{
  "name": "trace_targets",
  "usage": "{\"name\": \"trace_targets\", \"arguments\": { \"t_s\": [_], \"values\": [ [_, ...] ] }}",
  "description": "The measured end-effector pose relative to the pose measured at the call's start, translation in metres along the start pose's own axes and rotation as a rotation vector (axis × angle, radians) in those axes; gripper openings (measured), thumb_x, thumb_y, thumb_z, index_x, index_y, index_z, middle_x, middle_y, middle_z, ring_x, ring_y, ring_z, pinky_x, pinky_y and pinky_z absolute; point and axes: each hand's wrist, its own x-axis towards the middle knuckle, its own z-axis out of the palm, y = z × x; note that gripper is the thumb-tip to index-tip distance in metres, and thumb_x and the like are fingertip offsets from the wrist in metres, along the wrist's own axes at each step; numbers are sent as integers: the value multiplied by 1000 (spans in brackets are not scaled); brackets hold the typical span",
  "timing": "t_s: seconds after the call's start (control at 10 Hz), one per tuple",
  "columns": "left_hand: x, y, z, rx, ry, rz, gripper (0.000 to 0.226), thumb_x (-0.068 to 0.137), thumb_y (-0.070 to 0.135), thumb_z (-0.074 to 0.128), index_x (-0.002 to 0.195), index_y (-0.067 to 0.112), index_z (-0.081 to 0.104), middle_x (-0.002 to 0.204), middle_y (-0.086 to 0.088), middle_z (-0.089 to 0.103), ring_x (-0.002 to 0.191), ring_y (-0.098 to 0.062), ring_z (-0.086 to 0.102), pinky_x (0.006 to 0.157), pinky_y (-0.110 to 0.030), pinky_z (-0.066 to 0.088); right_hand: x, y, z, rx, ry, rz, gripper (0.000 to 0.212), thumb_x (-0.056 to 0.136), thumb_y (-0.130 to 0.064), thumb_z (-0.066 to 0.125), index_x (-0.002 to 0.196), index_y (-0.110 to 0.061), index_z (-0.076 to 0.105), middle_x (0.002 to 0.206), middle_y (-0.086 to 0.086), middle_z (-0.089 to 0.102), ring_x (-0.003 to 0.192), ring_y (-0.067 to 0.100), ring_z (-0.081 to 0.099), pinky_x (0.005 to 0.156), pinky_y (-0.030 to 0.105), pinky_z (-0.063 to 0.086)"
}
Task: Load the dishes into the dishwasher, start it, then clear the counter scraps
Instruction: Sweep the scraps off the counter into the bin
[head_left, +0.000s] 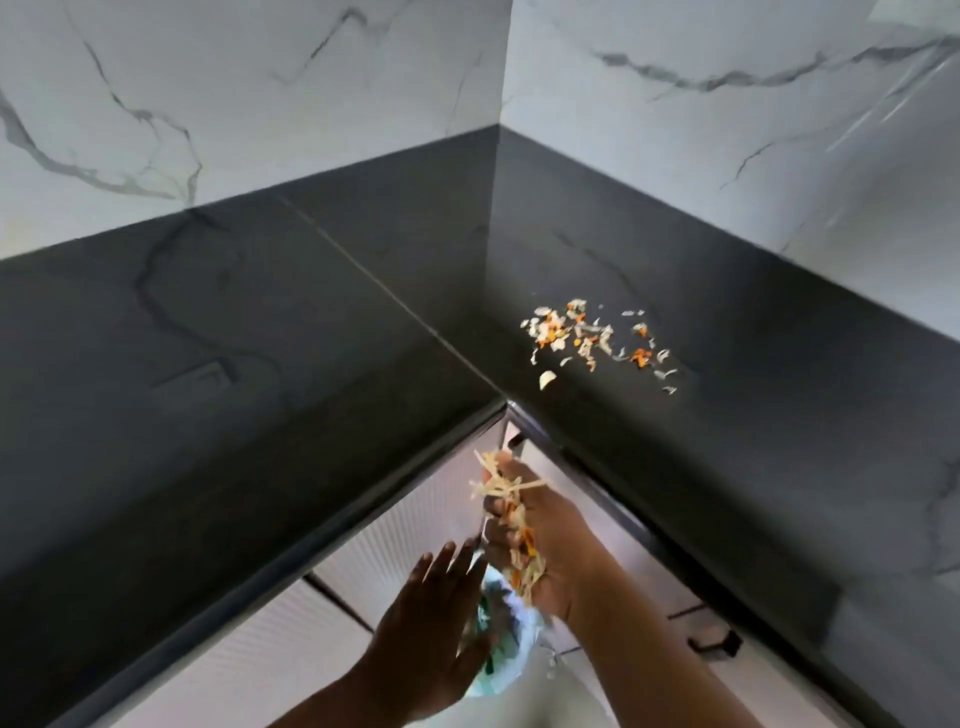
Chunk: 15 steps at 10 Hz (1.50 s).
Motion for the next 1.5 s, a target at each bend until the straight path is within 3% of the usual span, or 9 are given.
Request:
{"name": "trace_targets", "arguments": {
  "t_s": [0.1, 0.2, 0.5, 0.6, 0.8, 1.1, 1.3, 1.4, 1.5],
  "values": [
    [-12, -23, 50, -2, -172, -63, 73, 89, 61, 37, 143, 12, 40, 144, -8, 49, 128, -27, 51, 112, -36, 14, 40, 54, -13, -49, -9, 192, 39, 90, -52, 56, 82, -16, 66, 71, 4, 65, 72, 18, 65, 75, 31, 54],
    [-11, -47, 106, 40, -328, -130, 78, 82, 62, 40, 133, 5, 52, 135, -12, 56, 121, -30, 57, 110, -39, 11, 93, 115, -41, 78, -5, 273, 29, 88, -39, 61, 68, -18, 56, 55, -3, 41, 41, 8, 34, 41, 18, 25],
    [36, -76, 235, 101, -544, -176, 86, 79, 60, 25, 135, 1, 51, 139, -20, 51, 127, -34, 51, 107, -47, 37, 252, 235, -138, -109, 331, 324, 20, 93, -28, 55, 74, -22, 53, 51, -6, 46, 41, 9, 40, 43, 17, 30],
    [46, -78, 252, 117, -550, -196, 96, 77, 62, -3, 152, 4, 6, 160, -17, 8, 147, -32, 8, 118, -43, 0, 291, 243, -146, -409, 395, 248, 22, 93, -29, 47, 79, -19, 61, 68, -2, 53, 59, 15, 52, 60, 27, 41],
    [59, -83, 253, 90, -514, -288, 80, 97, 56, 27, 152, 6, -2, 161, -14, 0, 148, -28, -2, 118, -40, -6, 329, 254, -147, -725, 428, 293, 58, 97, -51, 34, 134, -12, 52, 135, 14, 55, 124, 33, 50, 105, 43, 39],
    [50, -81, 242, 82, -534, -300, 95, 79, 67, -3, 153, 8, -2, 161, -12, 0, 148, -27, -2, 118, -41, -6, 296, 230, -144, -384, 411, 307, 35, 98, -13, 44, 126, 5, 55, 131, 24, 55, 121, 38, 53, 102, 48, 44],
    [35, -62, 205, 34, -540, -293, 81, 96, 59, 21, 152, 7, -4, 161, -15, -3, 148, -28, -4, 119, -39, -6, 253, 204, -124, -157, 400, 248, 30, 100, 1, 38, 124, 2, 58, 128, 18, 59, 118, 31, 58, 99, 36, 46],
    [23, -42, 172, 28, -487, -234, 79, 98, 57, 24, 152, 7, -5, 161, -14, -5, 148, -28, -6, 119, -39, -6, 212, 184, -111, -131, 389, 148, 21, 90, 10, 52, 104, 2, 65, 106, 20, 67, 86, 25, 67, 77, 28, 56],
    [14, -20, 125, 30, -433, -170, 79, 98, 56, 25, 152, 7, -6, 161, -12, -6, 148, -27, -8, 120, -38, -7, 159, 154, -94, -153, 374, 62, 24, 76, 19, 61, 76, -5, 64, 75, 16, 60, 56, 16, 53, 51, 23, 44]
  ]
}}
